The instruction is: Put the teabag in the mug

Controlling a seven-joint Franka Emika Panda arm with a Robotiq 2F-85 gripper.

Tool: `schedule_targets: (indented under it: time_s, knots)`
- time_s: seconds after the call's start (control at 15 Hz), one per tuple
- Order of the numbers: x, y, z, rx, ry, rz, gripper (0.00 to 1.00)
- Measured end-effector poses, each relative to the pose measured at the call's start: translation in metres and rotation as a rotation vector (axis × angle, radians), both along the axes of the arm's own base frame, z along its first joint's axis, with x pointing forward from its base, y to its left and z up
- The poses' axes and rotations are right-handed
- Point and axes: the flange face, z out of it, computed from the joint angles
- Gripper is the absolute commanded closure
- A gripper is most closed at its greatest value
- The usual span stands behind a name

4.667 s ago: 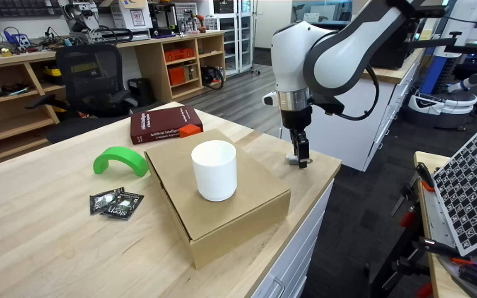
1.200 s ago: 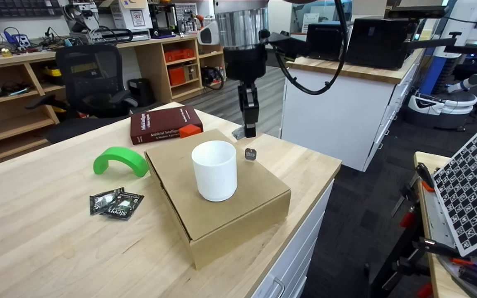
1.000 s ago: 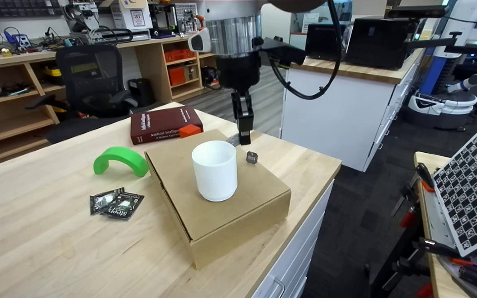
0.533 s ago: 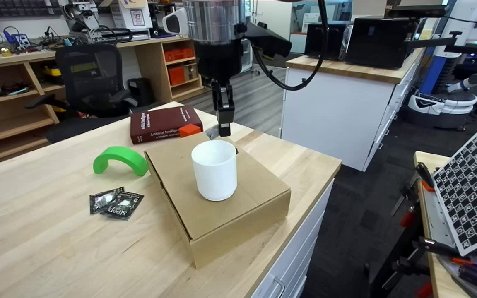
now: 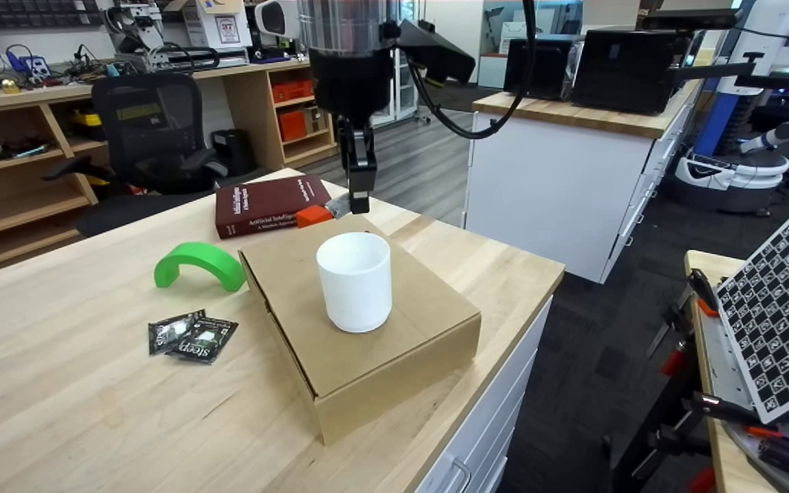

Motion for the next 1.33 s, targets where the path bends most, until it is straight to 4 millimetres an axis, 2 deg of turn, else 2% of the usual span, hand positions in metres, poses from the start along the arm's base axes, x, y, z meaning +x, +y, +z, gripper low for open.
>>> schedule_targets:
  time_s: [0.67, 1.0, 1.33]
  knots:
    - [0.005, 0.003, 0.02, 0.066, 0.001, -0.023, 0.97]
    - [0.004, 0.005, 0.027, 0.116, 0.075, -0.029, 0.97]
    - [-0.011, 0.025, 0.019, 0.143, 0.171, -0.012, 0.97]
